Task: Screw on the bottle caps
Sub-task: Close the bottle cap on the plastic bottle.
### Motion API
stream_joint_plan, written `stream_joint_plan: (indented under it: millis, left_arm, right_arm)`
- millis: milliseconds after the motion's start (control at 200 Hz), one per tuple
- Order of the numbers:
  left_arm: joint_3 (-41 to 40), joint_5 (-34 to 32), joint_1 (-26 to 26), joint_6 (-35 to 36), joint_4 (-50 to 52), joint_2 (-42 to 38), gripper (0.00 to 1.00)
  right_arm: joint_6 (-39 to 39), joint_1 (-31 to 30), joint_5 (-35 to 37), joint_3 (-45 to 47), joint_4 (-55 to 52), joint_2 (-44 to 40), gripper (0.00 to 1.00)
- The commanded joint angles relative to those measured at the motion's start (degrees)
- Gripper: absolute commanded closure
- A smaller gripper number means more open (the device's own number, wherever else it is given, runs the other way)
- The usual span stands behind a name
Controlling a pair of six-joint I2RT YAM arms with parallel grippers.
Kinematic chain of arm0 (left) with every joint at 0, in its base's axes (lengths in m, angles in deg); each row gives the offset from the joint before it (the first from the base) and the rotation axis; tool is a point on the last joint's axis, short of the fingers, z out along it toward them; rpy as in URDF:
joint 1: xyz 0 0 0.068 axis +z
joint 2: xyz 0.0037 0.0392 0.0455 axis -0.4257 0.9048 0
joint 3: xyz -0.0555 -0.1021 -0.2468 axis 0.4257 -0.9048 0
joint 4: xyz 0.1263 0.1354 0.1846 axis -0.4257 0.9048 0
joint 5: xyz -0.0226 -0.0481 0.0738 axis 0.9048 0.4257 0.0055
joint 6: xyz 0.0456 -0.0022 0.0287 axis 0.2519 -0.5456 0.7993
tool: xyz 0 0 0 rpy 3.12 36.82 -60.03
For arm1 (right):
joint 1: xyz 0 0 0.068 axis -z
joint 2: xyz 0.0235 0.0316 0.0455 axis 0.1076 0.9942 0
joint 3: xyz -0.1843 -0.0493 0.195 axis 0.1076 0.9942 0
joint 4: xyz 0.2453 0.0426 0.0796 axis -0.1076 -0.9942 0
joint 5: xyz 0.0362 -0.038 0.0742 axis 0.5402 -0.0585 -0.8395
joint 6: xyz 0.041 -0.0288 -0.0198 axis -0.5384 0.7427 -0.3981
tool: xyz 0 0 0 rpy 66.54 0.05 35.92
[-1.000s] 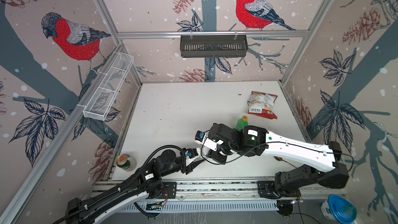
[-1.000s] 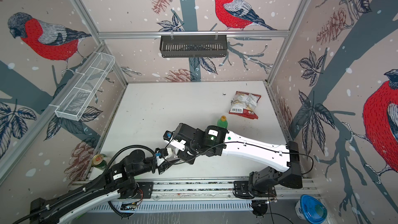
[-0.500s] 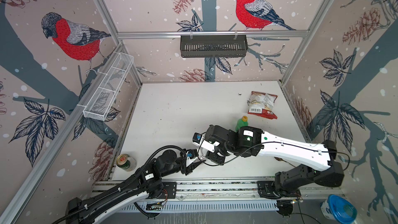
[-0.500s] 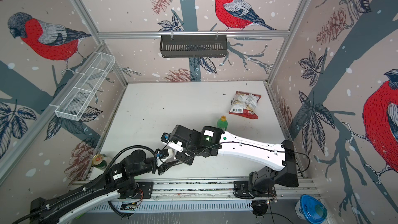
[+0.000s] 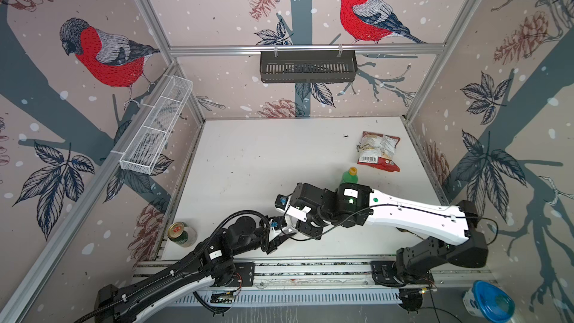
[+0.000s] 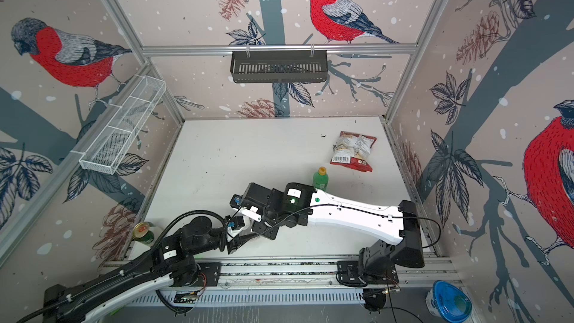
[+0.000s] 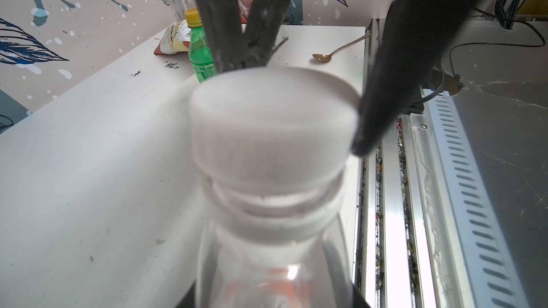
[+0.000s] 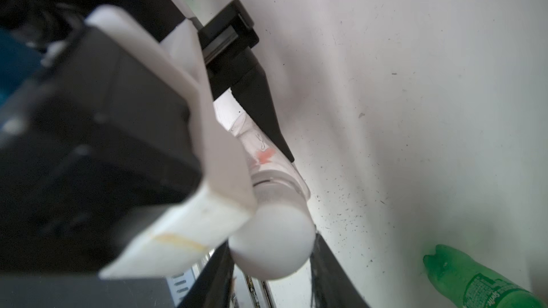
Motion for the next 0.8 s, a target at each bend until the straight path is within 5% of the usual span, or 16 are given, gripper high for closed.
stream_joint_plan:
  millis: [0, 795]
  left_arm:
    - [0.4, 0.0, 0.1, 0.1, -4.8, -0.4, 0.61]
    - [0.4, 0.2, 0.0, 0.2, -4.8, -0.2, 0.61]
  right_arm:
    - [0.2, -0.2, -1.7, -0.3, -0.8, 0.2, 0.58]
    - [-0.3, -0.3, -1.3, -1.6, -0.6, 0.3, 0.56]
